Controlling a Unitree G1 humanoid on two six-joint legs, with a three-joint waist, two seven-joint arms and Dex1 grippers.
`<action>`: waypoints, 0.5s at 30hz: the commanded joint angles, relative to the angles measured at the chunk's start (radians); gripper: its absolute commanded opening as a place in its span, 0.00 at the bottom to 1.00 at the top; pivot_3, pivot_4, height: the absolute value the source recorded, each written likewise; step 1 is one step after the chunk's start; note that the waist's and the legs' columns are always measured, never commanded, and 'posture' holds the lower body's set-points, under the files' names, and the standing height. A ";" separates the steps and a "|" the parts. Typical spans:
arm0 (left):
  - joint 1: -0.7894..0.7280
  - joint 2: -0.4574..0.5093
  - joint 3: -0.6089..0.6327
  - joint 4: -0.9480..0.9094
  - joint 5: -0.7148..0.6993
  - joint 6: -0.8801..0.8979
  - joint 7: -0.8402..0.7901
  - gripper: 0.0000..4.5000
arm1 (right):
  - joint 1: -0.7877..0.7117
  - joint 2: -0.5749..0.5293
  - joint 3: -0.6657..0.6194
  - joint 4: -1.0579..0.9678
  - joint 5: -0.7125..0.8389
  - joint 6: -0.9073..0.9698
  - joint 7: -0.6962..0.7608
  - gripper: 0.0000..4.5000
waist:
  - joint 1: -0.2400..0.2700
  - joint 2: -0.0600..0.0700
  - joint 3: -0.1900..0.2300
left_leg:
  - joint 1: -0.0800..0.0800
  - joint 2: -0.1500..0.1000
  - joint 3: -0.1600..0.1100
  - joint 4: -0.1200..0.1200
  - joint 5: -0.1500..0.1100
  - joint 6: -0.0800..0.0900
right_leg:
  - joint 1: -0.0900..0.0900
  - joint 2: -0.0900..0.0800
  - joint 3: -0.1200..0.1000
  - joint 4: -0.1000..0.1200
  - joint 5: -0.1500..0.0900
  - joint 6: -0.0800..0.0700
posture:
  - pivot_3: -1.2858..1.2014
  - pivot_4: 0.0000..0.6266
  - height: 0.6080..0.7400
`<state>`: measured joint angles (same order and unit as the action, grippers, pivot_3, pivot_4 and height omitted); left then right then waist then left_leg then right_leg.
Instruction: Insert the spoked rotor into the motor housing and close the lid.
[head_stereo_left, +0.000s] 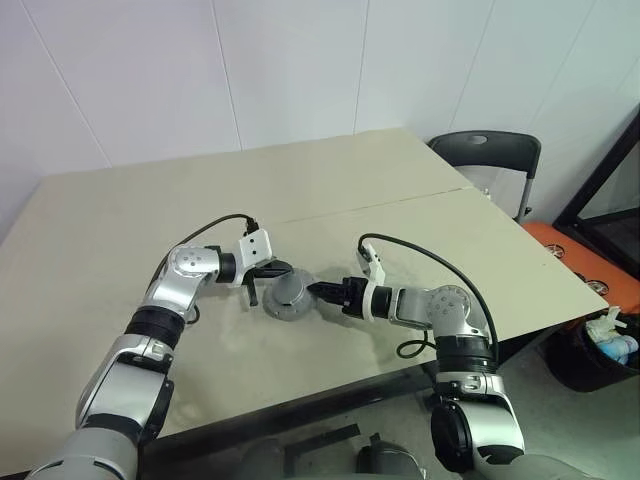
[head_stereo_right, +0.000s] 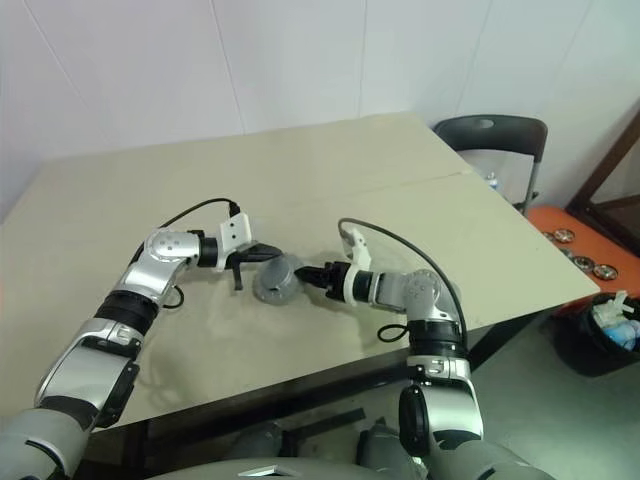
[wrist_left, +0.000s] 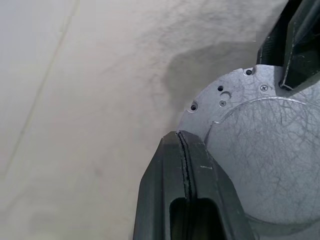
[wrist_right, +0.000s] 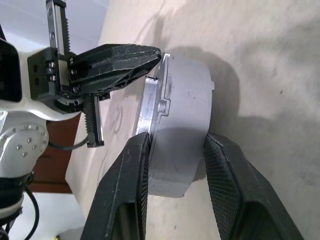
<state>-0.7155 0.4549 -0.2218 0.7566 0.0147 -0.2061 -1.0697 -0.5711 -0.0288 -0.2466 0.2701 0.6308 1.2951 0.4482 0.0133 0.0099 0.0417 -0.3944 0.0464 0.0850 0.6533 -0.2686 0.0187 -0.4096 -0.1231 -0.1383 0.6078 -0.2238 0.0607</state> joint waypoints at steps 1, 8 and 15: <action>-0.044 -0.009 0.008 0.095 0.066 -0.004 0.143 0.00 | -0.047 0.020 -0.008 -0.037 0.057 -0.025 0.033 0.29 | 0.001 0.000 0.000 | 0.000 0.000 0.000 0.000 0.000 0.000 | 0.000 0.000 0.000 0.000 0.000 0.000 | 0.52 0.00 1.00; -0.110 -0.047 0.079 0.195 0.037 0.002 0.291 0.00 | -0.052 0.010 -0.015 -0.010 0.053 -0.061 0.029 0.29 | -0.010 -0.008 0.002 | -0.020 -0.005 0.000 0.002 0.003 0.002 | -0.017 0.001 0.000 0.005 0.007 0.007 | 0.52 0.00 1.00; -0.097 -0.065 0.150 0.168 -0.042 0.082 0.241 0.00 | -0.060 -0.001 -0.038 0.008 0.060 -0.093 0.026 0.29 | -0.024 -0.010 0.004 | -0.023 -0.005 0.000 0.005 0.003 0.001 | -0.017 0.002 0.000 0.004 0.007 0.007 | 0.52 0.00 1.00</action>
<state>-0.7979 0.3880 -0.1100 0.9666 0.0132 -0.1470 -0.8092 -0.5908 -0.0196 -0.2546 0.2980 0.6627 1.2385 0.4689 -0.0110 0.0004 0.0455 -0.4179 0.0416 0.0829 0.6601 -0.2652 0.0200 -0.4266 -0.1210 -0.1379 0.6125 -0.2166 0.0676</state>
